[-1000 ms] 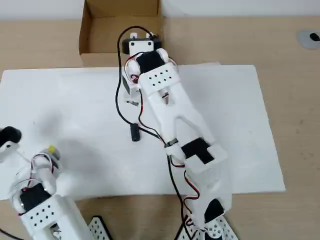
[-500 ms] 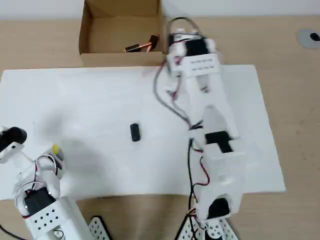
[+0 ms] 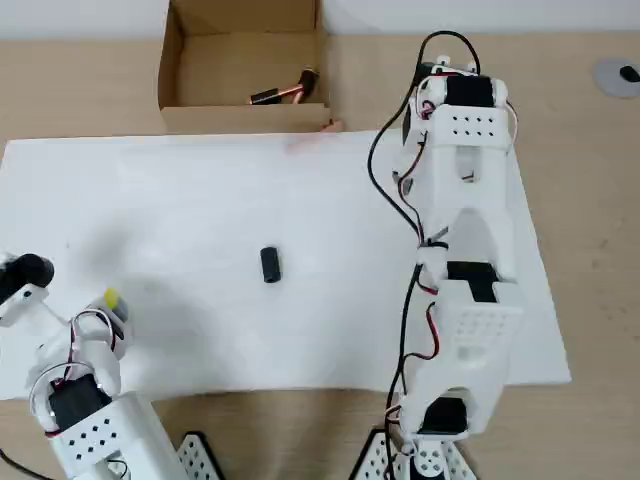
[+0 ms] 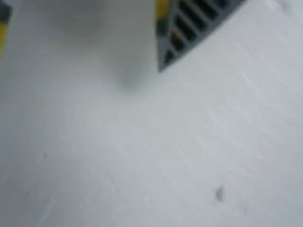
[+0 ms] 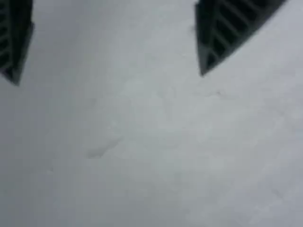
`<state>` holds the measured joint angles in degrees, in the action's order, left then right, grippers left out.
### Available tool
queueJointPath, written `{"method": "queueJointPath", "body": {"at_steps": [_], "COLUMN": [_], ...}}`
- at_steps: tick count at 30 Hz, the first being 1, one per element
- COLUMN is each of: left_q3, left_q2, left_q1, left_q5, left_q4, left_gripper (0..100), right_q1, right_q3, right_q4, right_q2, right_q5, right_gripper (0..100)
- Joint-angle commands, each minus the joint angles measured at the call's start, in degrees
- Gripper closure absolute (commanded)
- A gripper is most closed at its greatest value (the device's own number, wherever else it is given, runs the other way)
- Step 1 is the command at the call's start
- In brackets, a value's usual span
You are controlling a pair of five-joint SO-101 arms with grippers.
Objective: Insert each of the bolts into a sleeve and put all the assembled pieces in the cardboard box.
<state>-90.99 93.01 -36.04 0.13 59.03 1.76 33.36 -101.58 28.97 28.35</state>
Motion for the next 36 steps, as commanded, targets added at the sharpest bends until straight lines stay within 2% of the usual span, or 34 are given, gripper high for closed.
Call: {"method": "queueJointPath", "body": {"at_steps": [1, 6, 9, 13, 17, 25, 30, 36], "left_q3": [0.3, 0.4, 0.3, 0.8, 1.1, 1.1, 1.1, 1.1], "left_q2": [0.6, 0.6, 0.6, 0.7, 0.7, 0.7, 0.7, 0.7], "left_q1": [0.7, 0.8, 1.3, 1.7, 1.7, 1.2, 1.2, 1.7], "left_q5": [0.0, -0.2, -3.5, -8.6, -8.6, -8.8, -8.9, -8.9], "left_q4": [0.2, 0.3, 0.4, 4.5, 4.8, 5.0, 5.1, 5.1], "left_gripper": [77, 77, 77, 85, 89, 90, 90, 90], "right_q1": [-0.8, -2.9, -5.6, -8.6, -10.5, -10.4, -10.4, -10.7], "right_q3": [2.2, 2.2, 2.2, 2.2, 2.2, 2.2, 2.2, 2.2], "right_q4": [-0.9, -0.8, -0.8, -0.8, -0.8, -0.8, -0.9, -0.9], "right_q2": [-0.5, 2.3, 4.9, 9.9, 13.0, 13.2, 12.6, 3.7], "right_q5": [-0.7, -0.7, -0.4, -0.4, -0.4, -0.8, -7.9, -12.6], "right_gripper": [71.3, 71.3, 71.3, 71.3, 71.3, 71.3, 71.3, 71.3]}}
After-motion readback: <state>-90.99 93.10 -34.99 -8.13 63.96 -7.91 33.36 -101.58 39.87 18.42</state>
